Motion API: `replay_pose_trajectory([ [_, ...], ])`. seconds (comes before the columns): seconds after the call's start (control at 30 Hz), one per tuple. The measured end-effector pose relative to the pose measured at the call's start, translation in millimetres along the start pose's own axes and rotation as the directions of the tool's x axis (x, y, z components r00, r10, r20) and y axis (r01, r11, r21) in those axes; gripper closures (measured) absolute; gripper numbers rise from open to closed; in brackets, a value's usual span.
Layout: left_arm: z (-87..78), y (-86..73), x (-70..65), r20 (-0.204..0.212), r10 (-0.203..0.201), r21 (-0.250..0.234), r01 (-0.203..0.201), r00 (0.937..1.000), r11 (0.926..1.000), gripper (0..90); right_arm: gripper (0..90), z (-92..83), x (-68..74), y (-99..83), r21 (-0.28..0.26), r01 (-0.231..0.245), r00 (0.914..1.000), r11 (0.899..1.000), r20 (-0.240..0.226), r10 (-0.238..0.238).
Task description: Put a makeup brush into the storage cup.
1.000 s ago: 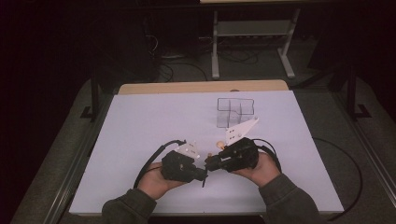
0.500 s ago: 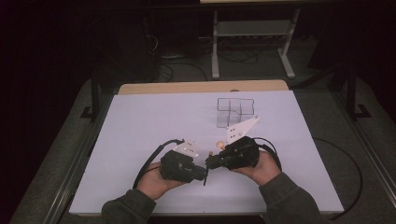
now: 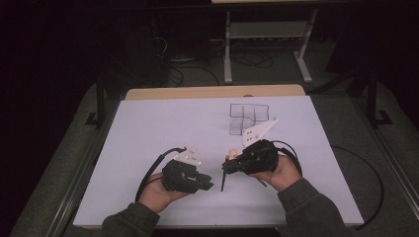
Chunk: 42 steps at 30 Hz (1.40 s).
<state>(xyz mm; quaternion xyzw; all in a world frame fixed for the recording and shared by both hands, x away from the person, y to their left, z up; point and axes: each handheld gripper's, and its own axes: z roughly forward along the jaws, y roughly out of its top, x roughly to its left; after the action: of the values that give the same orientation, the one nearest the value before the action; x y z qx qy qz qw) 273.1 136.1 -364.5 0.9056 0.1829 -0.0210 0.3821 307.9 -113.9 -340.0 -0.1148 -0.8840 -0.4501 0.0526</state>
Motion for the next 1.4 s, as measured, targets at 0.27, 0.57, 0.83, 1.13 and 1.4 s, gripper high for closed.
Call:
replay_pose_trajectory([
  [0.27,-5.3,-7.6,3.1,-0.016,-0.016,-0.017,0.016,0.9997,0.9997,71.5,82.5,-6.6,-5.8,1.8,0.02,-0.004,0.9998,1.0,0.018,0.003],
  [0.57,-16.3,-17.8,8.1,-0.041,-0.034,-0.046,0.032,0.9986,0.9984,67.5,82.5,-13.6,-15.1,3.7,0.046,-0.013,0.9992,0.999,0.039,0.011],
  [0.83,-27.4,-25.9,10.0,-0.07,-0.043,-0.053,0.039,0.9966,0.9978,62.5,82.5,-21.8,-20.7,8.6,0.062,-0.019,0.9979,0.998,0.063,0.015],
  [1.13,-34.7,-34.9,10.2,-0.089,-0.061,-0.075,0.054,0.9942,0.9957,57.0,82.5,-31.2,-27.3,11.3,0.066,-0.028,0.9962,0.997,0.085,0.022],
  [1.4,-38.7,-40.5,8.9,-0.103,-0.062,-0.077,0.054,0.9927,0.9956,53.8,82.5,-37.9,-34.4,12.5,0.067,-0.035,0.9944,0.997,0.102,0.028],
])
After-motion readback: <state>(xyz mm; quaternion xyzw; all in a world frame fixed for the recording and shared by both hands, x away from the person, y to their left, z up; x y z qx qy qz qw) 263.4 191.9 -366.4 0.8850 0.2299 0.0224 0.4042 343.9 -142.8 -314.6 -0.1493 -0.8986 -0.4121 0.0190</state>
